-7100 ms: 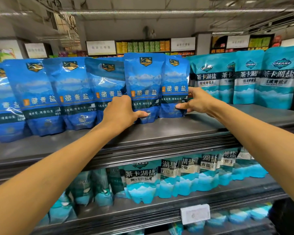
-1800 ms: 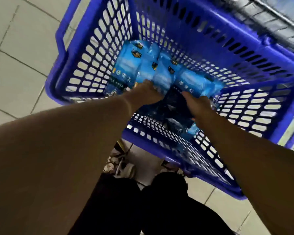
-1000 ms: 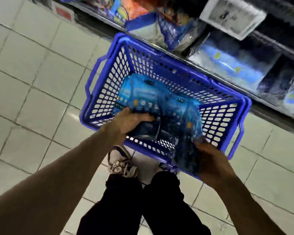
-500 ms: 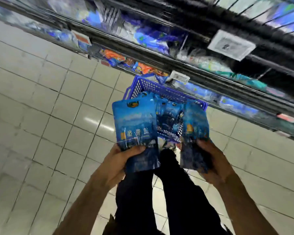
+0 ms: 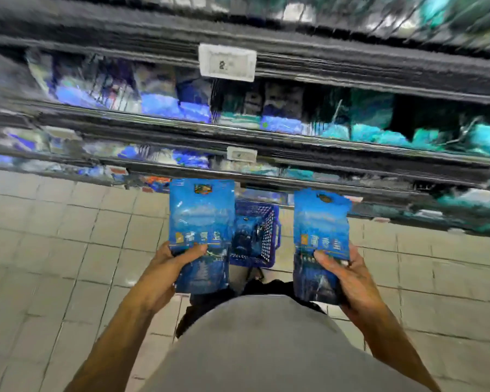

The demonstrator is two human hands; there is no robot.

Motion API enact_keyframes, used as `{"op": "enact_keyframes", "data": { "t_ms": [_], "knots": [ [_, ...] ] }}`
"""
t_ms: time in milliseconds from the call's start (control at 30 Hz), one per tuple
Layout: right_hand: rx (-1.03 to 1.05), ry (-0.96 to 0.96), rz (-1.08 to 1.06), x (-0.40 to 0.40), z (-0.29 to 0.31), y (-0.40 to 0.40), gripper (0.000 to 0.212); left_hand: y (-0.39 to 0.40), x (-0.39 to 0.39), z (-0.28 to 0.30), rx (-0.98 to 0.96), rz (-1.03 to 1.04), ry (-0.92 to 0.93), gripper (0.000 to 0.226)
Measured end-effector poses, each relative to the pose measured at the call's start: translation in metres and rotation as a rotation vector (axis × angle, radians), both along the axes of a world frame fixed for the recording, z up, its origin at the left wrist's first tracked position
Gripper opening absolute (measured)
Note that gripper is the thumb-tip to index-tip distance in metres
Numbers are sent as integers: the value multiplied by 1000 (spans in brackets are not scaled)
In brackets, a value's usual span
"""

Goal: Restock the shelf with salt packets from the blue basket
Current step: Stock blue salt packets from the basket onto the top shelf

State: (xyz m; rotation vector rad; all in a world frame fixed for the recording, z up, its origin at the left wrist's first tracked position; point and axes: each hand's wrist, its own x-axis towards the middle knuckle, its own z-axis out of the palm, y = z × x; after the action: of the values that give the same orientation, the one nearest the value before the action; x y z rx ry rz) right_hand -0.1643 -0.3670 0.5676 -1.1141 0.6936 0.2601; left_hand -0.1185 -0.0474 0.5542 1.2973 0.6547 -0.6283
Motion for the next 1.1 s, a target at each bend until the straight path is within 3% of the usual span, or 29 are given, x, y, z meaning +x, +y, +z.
{"op": "enact_keyframes", "data": {
  "t_ms": [233, 367, 633, 767, 833, 1100],
  "knots": [
    [-57, -14, -286, -60, 33, -5, 43, -65, 31, 33, -110, -352, -76, 60],
    [-92, -8, -555, -106, 40, 8, 41, -107, 34, 42, -102, -562, -88, 64],
    [-161, -13, -1101, -198, 46, 17, 29, -203, 12, 51, -147, -922, -55, 43],
    [-168, -19, -1285, -233, 44, 18, 51, -252, -5, 49, -123, -1093, -77, 55],
    [-182, -7, -1341, -253, 40, 12, 52, -282, -20, 47, -113, -1172, -107, 49],
    [-236, 7, -1386, -346, 33, -73, 68, -405, -96, 55, -190, -1434, -179, 48]
  ]
}}
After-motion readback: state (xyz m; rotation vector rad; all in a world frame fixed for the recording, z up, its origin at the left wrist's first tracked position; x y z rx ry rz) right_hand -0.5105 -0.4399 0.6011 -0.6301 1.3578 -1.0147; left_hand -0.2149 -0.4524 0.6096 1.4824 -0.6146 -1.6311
